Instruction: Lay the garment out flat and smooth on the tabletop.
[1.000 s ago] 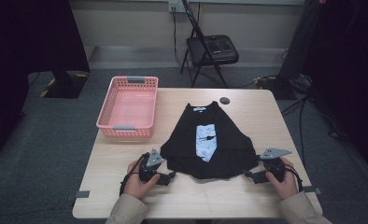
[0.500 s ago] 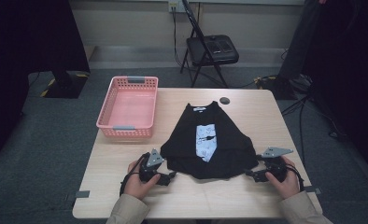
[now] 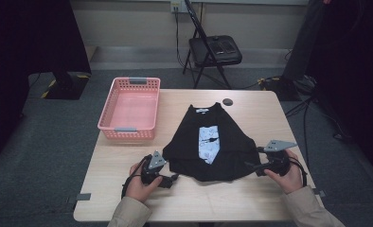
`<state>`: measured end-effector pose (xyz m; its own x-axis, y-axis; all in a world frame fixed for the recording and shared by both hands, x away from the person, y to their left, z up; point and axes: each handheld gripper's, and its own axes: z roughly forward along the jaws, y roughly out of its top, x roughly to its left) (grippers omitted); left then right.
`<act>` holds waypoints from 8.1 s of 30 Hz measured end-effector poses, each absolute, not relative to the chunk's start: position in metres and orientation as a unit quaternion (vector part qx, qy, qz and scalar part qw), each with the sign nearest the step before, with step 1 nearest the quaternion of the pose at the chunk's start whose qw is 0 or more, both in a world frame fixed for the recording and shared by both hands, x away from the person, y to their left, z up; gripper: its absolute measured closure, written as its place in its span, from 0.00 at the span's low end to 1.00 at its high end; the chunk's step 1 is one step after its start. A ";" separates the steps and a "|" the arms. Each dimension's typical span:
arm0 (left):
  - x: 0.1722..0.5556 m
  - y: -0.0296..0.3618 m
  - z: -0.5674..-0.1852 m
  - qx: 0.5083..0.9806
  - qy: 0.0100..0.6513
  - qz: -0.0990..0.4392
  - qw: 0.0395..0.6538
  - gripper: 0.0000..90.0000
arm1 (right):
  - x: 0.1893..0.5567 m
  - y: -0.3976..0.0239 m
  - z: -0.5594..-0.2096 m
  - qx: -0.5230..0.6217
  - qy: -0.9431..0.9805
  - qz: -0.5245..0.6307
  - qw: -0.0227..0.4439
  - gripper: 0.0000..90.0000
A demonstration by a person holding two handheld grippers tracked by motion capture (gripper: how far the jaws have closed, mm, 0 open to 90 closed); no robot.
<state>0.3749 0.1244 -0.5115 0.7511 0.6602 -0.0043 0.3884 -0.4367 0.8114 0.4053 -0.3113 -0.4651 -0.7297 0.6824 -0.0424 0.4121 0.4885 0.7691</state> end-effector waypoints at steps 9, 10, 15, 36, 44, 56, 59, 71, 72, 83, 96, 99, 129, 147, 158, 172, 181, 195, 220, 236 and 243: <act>0.375 0.124 -0.511 0.832 0.316 0.159 0.427 0.14 | 0.426 -0.280 -0.463 0.302 0.845 0.412 0.159 0.37; 0.375 0.124 -0.511 0.832 0.316 0.159 0.427 0.14 | 0.427 -0.275 -0.463 0.299 0.847 0.410 0.160 0.40; 0.375 0.124 -0.511 0.832 0.316 0.159 0.427 0.14 | 0.437 -0.250 -0.470 0.280 0.860 0.402 0.143 0.57; 0.375 0.123 -0.512 0.832 0.315 0.158 0.428 0.14 | 0.455 -0.221 -0.486 0.271 0.866 0.377 0.186 0.96; 0.375 0.123 -0.512 0.832 0.315 0.158 0.428 0.14 | 0.457 -0.237 -0.468 0.282 0.848 0.413 0.176 0.96; 0.375 0.123 -0.512 0.832 0.315 0.158 0.428 0.14 | 0.470 -0.274 -0.447 0.311 0.830 0.424 0.185 0.96; 0.375 0.123 -0.512 0.832 0.315 0.158 0.428 0.14 | 0.473 -0.284 -0.442 0.323 0.822 0.430 0.188 0.96; 0.375 0.123 -0.512 0.833 0.315 0.158 0.427 0.14 | 0.470 -0.271 -0.463 0.291 0.830 0.455 0.138 0.82; 0.375 0.123 -0.512 0.832 0.315 0.158 0.428 0.14 | 0.469 -0.266 -0.466 0.284 0.834 0.454 0.133 0.81; 0.375 0.123 -0.512 0.832 0.315 0.158 0.428 0.14 | 0.460 -0.236 -0.486 0.240 0.871 0.408 0.132 0.77; 0.375 0.123 -0.512 0.832 0.315 0.158 0.428 0.14 | 0.467 -0.250 -0.472 0.264 0.855 0.418 0.155 0.99; 0.375 0.123 -0.512 0.832 0.315 0.158 0.428 0.14 | 0.472 -0.262 -0.461 0.281 0.841 0.432 0.165 0.99; 0.376 0.123 -0.512 0.833 0.315 0.159 0.427 0.14 | 0.473 -0.353 -0.446 0.392 0.755 0.480 0.215 0.30; 0.376 0.123 -0.512 0.833 0.314 0.159 0.426 0.14 | 0.425 -0.336 -0.483 0.357 0.811 0.430 0.172 0.14; 0.377 0.123 -0.511 0.833 0.314 0.159 0.426 0.14 | 0.408 -0.337 -0.493 0.336 0.834 0.406 0.163 0.14; 0.377 0.123 -0.511 0.834 0.314 0.159 0.426 0.14 | 0.404 -0.339 -0.499 0.342 0.850 0.373 0.148 0.13; 0.376 0.124 -0.511 0.834 0.311 0.157 0.428 0.15 | 0.404 -0.339 -0.499 0.344 0.850 0.372 0.144 0.13; 0.371 0.122 -0.490 0.821 0.310 0.157 0.453 0.17 | 0.404 -0.339 -0.499 0.344 0.850 0.373 0.144 0.12; 0.396 0.081 -0.460 0.826 0.285 0.160 0.460 0.21 | 0.404 -0.339 -0.499 0.344 0.850 0.373 0.144 0.12; 0.418 0.053 -0.479 0.849 0.286 0.133 0.425 0.62 | 0.404 -0.339 -0.499 0.344 0.850 0.373 0.144 0.12; 0.418 0.041 -0.478 0.860 0.266 0.130 0.416 0.70 | 0.404 -0.339 -0.499 0.343 0.850 0.373 0.143 0.13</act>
<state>0.4179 0.0414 -0.4776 0.8253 0.5646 0.0023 0.3488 -0.5131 0.7843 0.4044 -0.3393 -0.4988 -0.7229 0.6909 0.0121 0.4771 0.4864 0.7319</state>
